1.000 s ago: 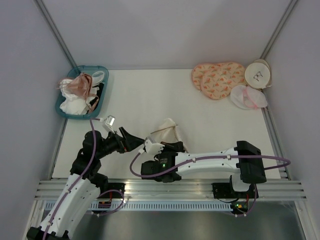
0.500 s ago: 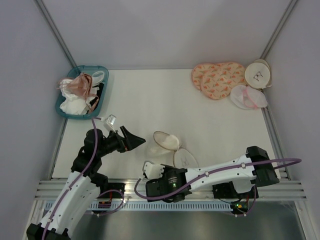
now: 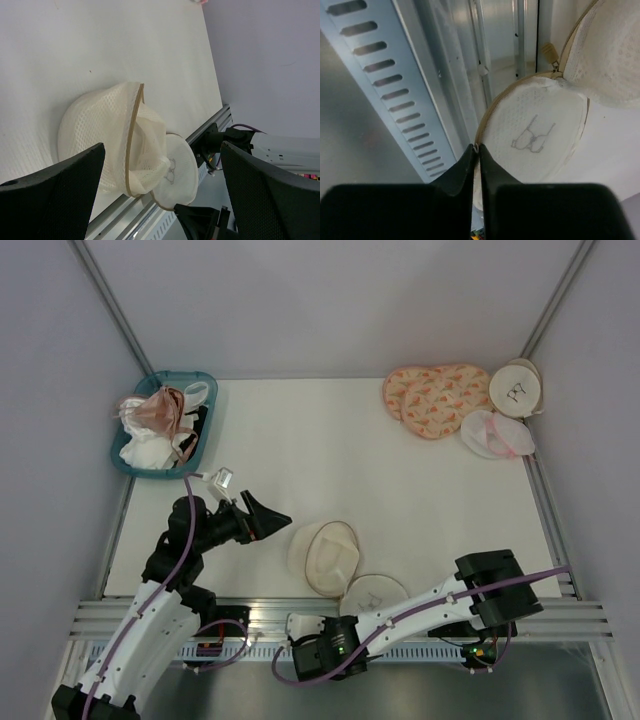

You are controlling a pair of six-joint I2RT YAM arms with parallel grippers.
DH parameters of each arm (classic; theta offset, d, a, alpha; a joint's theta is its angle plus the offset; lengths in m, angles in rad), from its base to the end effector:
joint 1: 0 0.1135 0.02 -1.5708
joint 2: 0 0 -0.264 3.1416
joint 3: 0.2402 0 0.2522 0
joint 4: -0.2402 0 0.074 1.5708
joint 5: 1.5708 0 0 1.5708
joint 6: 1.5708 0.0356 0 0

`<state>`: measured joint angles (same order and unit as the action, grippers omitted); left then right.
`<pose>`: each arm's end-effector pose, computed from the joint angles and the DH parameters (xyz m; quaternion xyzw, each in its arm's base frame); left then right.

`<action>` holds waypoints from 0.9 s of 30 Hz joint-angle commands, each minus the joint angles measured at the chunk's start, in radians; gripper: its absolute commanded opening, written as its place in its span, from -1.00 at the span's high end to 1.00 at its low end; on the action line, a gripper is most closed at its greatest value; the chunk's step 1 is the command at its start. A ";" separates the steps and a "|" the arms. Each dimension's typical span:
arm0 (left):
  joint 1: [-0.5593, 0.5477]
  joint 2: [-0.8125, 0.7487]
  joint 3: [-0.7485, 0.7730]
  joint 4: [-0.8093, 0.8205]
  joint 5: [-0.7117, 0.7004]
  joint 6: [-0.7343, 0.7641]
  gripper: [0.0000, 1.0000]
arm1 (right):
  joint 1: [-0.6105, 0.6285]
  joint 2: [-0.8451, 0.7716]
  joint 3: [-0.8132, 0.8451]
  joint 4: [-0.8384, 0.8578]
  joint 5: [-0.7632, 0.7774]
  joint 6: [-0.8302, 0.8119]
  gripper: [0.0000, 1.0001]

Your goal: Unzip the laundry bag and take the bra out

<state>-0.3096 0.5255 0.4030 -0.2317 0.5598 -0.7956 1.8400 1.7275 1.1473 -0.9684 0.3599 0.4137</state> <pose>0.1274 -0.0606 0.2394 -0.0365 0.8035 -0.4813 0.3485 -0.0681 0.2938 0.1829 -0.6421 0.7454 -0.0670 0.1663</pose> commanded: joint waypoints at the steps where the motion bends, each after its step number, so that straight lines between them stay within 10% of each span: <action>1: -0.005 -0.010 0.010 0.025 0.015 0.009 -0.99 | -0.004 0.049 0.025 0.036 0.120 0.023 0.65; 3: -0.005 -0.019 0.005 0.023 0.012 0.007 -0.99 | -0.033 0.076 0.046 -0.025 0.288 0.088 -0.52; 5: -0.006 -0.025 -0.001 0.023 0.009 0.001 -0.99 | -0.071 0.070 0.069 -0.093 0.350 0.213 -0.95; 18: -0.010 -0.035 -0.024 0.023 0.017 -0.001 -0.99 | -0.327 -0.514 -0.231 -0.231 0.530 1.317 -0.96; 27: -0.011 -0.027 -0.033 0.022 0.017 -0.008 -0.98 | -0.403 -0.637 -0.405 -0.305 0.421 1.597 -0.96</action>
<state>-0.3164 0.4980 0.3740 -0.2317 0.5606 -0.7956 1.4414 1.1099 0.7704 -1.2419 0.8173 1.8191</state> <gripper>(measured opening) 0.993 0.978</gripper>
